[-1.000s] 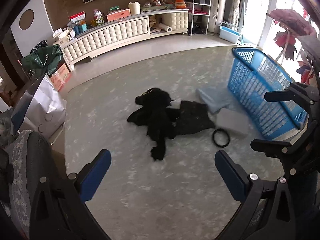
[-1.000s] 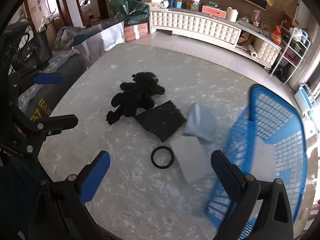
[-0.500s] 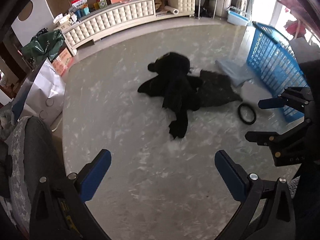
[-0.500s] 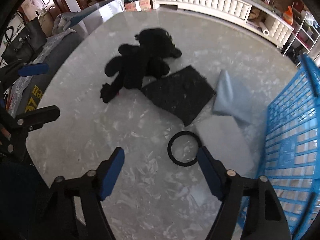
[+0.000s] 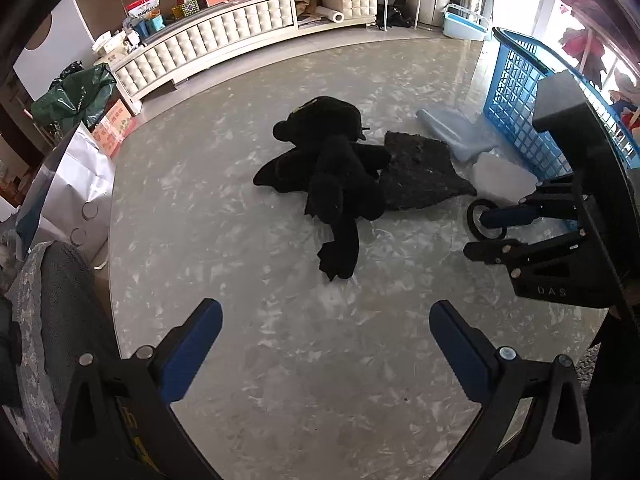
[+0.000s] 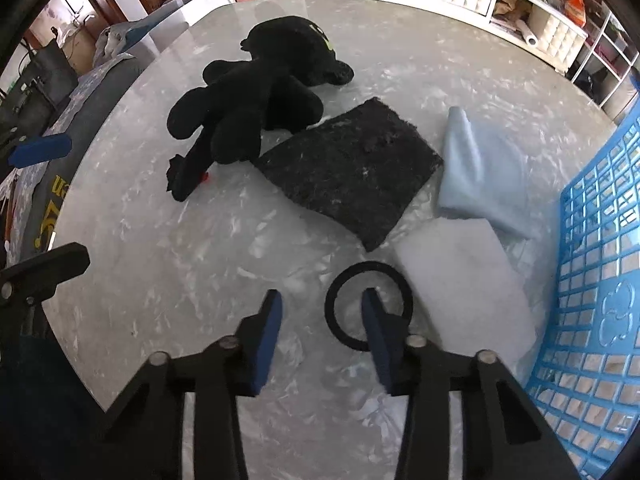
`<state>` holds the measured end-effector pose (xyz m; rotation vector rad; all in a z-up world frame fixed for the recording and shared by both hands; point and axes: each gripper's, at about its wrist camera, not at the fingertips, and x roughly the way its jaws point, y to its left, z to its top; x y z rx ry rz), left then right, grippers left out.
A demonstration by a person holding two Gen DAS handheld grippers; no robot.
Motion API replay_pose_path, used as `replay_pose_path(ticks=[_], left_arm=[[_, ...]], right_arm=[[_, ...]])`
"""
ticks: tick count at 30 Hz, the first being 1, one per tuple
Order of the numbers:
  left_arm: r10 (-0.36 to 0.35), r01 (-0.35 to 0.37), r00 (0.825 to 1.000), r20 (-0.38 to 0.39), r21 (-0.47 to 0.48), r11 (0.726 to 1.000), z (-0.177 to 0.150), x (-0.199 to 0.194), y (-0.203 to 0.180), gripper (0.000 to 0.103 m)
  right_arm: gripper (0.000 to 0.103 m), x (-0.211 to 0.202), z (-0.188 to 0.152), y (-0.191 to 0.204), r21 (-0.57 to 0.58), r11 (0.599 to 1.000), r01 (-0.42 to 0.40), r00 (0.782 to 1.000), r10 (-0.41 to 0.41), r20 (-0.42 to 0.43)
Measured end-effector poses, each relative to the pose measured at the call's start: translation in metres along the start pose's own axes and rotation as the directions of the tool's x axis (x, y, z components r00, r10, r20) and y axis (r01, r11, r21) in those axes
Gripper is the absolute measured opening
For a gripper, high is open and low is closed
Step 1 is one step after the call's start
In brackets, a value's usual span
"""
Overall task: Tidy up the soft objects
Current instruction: 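Grasp the black rubber ring with the right tool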
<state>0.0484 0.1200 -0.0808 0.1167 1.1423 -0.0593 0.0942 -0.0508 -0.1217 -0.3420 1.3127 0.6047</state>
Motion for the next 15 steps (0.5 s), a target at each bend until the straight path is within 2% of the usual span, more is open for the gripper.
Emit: replay_pose_path(ticks=[2, 5, 15], left_arm=[[-0.003, 0.003, 1.000, -0.001, -0.003, 1.000, 0.0004, 0.0003, 0.0006, 0.103], [-0.005, 0.005, 1.000, -0.001, -0.006, 1.000, 0.0006, -0.0002, 0.0019, 0.103], [-0.020, 0.020, 1.000, 0.020, -0.017, 1.000, 0.0020, -0.0047, 0.0037, 0.103]], right_arm=[[0.014, 0.0009, -0.0026, 0.0017, -0.004, 1.000, 0.008, 1.000, -0.008, 0.004], [0.004, 0.0020, -0.0057, 0.0034, -0.024, 1.000, -0.001, 1.000, 0.001, 0.010], [0.004, -0.0024, -0.0078, 0.0083, -0.051, 0.999, 0.015, 1.000, -0.014, 0.018]])
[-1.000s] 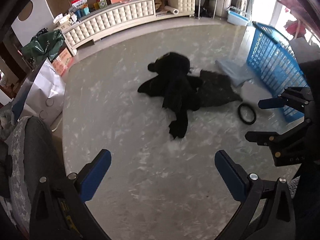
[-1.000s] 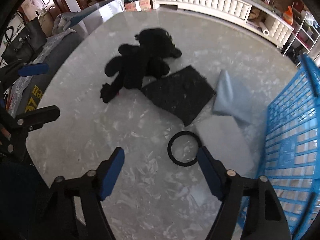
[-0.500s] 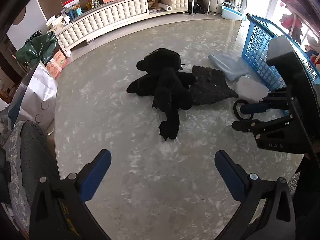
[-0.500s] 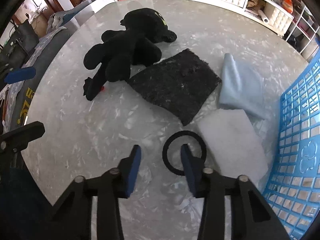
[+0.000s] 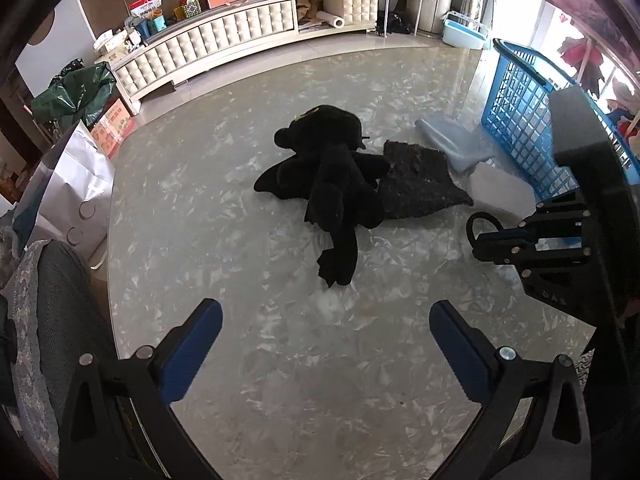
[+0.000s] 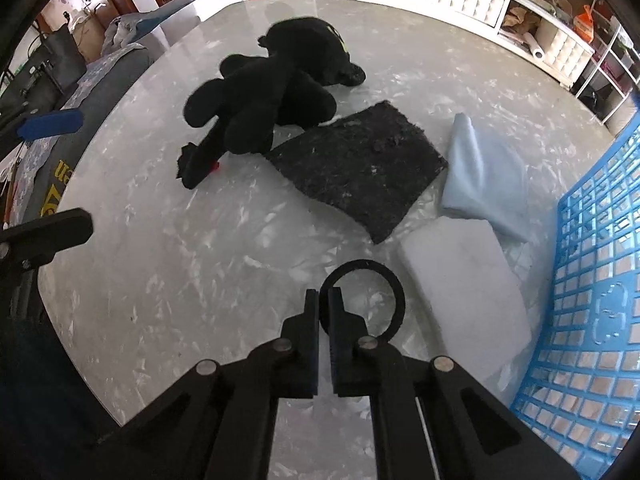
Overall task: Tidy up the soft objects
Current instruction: 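Grasp the black rubber ring with the right tool, then drop the black ring into the basket with the right tool while the left tool grasps the black plush toy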
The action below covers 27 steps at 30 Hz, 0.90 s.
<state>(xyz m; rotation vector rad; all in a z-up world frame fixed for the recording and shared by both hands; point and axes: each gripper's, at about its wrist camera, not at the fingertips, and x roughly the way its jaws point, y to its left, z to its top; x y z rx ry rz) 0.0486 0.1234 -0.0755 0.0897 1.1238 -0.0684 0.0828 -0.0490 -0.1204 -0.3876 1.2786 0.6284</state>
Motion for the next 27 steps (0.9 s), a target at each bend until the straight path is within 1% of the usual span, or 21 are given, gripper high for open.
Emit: replay_pose_path(ticks=[4, 7, 15, 20, 23, 27], left_arm=[[-0.005, 0.005, 1.000, 0.018, -0.005, 1.000, 0.005, -0.004, -0.002, 0.103], [-0.029, 0.029, 0.999, 0.045, -0.001, 1.000, 0.011, -0.008, -0.008, 0.103], [-0.064, 0.060, 0.995, 0.070, 0.066, 0.996, 0.024, -0.007, -0.033, 0.103], [-0.090, 0.083, 0.994, 0.064, 0.107, 0.991, 0.033, 0.000, -0.047, 0.103], [-0.075, 0.065, 0.995, 0.062, 0.144, 0.987, 0.039, 0.006, -0.054, 0.103], [-0.062, 0.054, 0.997, 0.036, 0.179, 0.982, 0.048, 0.016, -0.056, 0.103]], right_arm=[[0.004, -0.021, 0.004, 0.005, -0.019, 1.000, 0.004, 0.999, -0.003, 0.040], [0.004, -0.041, 0.005, 0.006, -0.025, 1.000, -0.004, 0.997, 0.006, 0.075], [0.004, -0.098, 0.002, -0.004, -0.073, 0.997, 0.002, 0.986, 0.010, 0.166], [0.004, -0.133, -0.003, -0.030, -0.050, 0.999, -0.008, 0.975, 0.018, 0.221], [0.004, -0.147, -0.007, -0.047, -0.023, 1.000, -0.012, 0.970, 0.017, 0.243], [0.004, -0.159, -0.014, -0.070, 0.008, 1.000, 0.006, 0.966, -0.008, 0.258]])
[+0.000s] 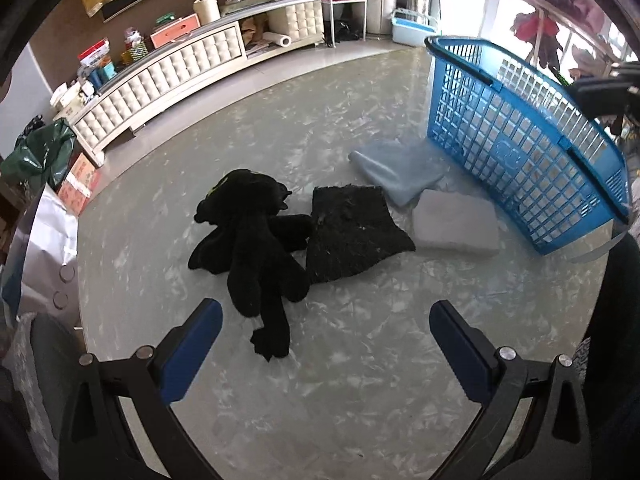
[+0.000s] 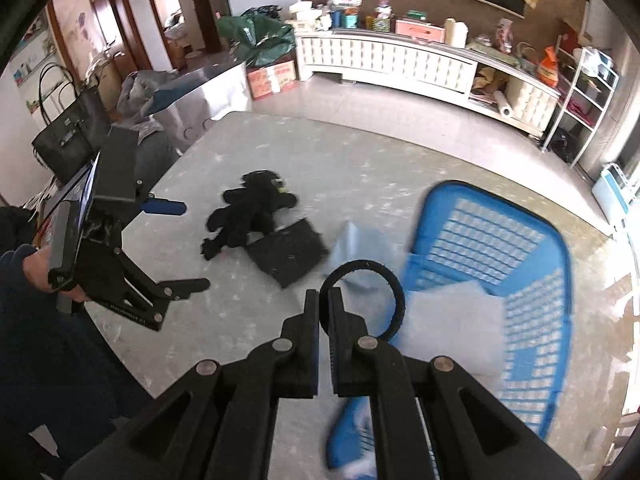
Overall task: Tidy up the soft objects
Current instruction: 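Drop the black ring into the basket with the right tool while the left tool grasps the black plush toy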
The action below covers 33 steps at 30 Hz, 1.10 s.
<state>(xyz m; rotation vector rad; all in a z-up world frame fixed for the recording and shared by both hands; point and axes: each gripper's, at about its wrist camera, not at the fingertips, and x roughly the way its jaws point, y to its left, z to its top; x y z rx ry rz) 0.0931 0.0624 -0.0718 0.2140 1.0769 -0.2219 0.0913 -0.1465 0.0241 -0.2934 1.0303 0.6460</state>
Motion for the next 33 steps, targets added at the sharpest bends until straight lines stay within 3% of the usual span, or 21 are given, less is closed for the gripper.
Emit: replay_pose_path(ticks=[5, 13, 24, 33], left_arm=[[0.050, -0.049, 0.998, -0.037, 0.029, 0.998, 0.008, 0.018, 0.005, 0.103], [0.090, -0.092, 0.994, -0.063, -0.024, 0.995, 0.019, 0.035, 0.030, 0.103], [0.070, -0.081, 0.993, -0.099, -0.111, 0.991, 0.023, 0.060, 0.066, 0.103], [0.045, -0.062, 0.990, -0.132, -0.129, 0.990, 0.018, 0.077, 0.073, 0.103]], right_arm=[[0.004, -0.004, -0.012, -0.026, 0.029, 0.999, 0.042, 0.999, -0.042, -0.011], [0.004, -0.006, -0.023, -0.053, 0.071, 0.995, 0.067, 0.997, -0.064, -0.042], [0.004, 0.013, -0.032, -0.088, 0.121, 0.989, 0.086, 0.990, -0.072, -0.121], [0.004, 0.047, -0.018, -0.108, 0.131, 0.986, 0.100, 0.978, -0.073, -0.198]])
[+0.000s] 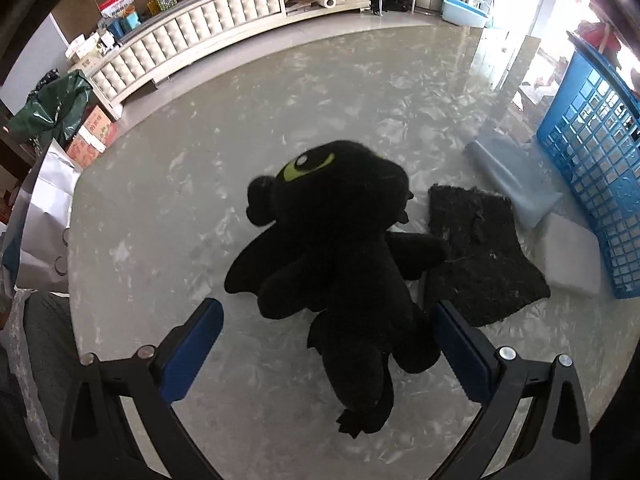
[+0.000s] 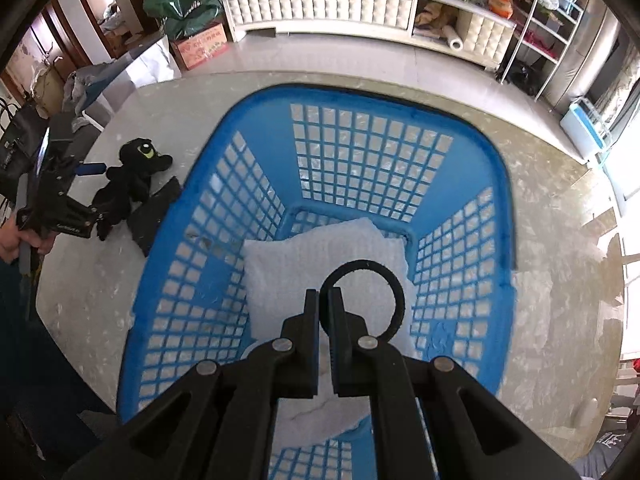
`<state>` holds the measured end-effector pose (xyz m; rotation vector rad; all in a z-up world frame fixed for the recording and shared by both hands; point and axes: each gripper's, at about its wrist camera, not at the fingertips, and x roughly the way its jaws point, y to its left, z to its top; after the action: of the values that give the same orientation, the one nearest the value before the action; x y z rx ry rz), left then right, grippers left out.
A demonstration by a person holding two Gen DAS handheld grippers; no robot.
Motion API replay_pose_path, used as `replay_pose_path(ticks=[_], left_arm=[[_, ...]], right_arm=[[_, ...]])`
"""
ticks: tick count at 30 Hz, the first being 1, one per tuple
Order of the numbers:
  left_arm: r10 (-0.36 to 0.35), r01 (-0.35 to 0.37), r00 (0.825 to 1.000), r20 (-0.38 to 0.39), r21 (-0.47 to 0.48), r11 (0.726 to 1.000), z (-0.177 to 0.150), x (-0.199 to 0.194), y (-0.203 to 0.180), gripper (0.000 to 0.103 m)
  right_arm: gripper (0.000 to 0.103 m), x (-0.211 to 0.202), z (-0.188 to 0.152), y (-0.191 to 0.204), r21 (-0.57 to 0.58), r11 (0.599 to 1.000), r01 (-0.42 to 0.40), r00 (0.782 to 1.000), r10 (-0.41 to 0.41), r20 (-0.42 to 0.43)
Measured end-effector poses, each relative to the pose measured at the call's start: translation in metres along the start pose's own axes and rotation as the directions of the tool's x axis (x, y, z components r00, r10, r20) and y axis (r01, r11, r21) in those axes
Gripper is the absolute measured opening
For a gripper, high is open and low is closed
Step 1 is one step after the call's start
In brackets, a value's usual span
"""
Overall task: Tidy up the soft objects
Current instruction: 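Drop the black ring into the basket with the right tool while the left tool grasps the black plush toy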
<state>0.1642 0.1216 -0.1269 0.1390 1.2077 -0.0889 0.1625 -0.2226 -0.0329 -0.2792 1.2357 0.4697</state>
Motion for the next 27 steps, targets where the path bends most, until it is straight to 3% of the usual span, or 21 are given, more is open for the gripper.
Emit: replay_pose_path(ticks=[13, 18, 19, 21, 22, 23, 24, 27], left_arm=[[-0.010, 0.009, 0.999, -0.049, -0.028, 1.000, 0.000, 0.018, 0.004, 0.102], [-0.045, 0.043, 0.998, -0.051, -0.045, 0.998, 0.001, 0.018, 0.005, 0.078], [-0.047, 0.045, 0.998, -0.048, -0.042, 0.998, 0.001, 0.016, 0.005, 0.070], [-0.051, 0.049, 0.998, -0.040, -0.033, 0.998, 0.001, 0.012, 0.001, 0.054], [-0.052, 0.050, 0.998, -0.037, -0.031, 0.998, 0.000, 0.011, -0.003, 0.045], [-0.053, 0.052, 0.998, -0.037, -0.031, 0.998, -0.001, 0.009, -0.004, 0.044], [-0.051, 0.050, 0.998, -0.038, -0.028, 0.998, -0.001, 0.008, -0.005, 0.044], [-0.044, 0.044, 0.999, -0.030, -0.015, 0.999, -0.003, 0.007, -0.009, 0.042]], right_arm=[[0.004, 0.036, 0.008, -0.004, 0.038, 0.999, -0.001, 0.996, 0.004, -0.088], [0.007, 0.036, 0.005, -0.001, 0.023, 1.000, 0.013, 0.995, -0.011, -0.098], [0.010, 0.035, 0.004, -0.001, 0.021, 1.000, 0.017, 0.995, -0.015, -0.096], [0.038, 0.032, 0.004, -0.002, 0.021, 0.999, 0.029, 0.995, -0.027, -0.091], [0.046, 0.031, 0.002, -0.003, 0.024, 0.999, 0.030, 0.996, -0.028, -0.086], [0.060, 0.029, 0.001, -0.004, 0.026, 0.999, 0.030, 0.996, -0.028, -0.080], [0.067, 0.025, 0.001, -0.004, 0.028, 0.999, 0.036, 0.997, -0.033, -0.074], [0.079, 0.019, -0.002, 0.000, 0.023, 1.000, 0.019, 0.997, -0.018, -0.073]])
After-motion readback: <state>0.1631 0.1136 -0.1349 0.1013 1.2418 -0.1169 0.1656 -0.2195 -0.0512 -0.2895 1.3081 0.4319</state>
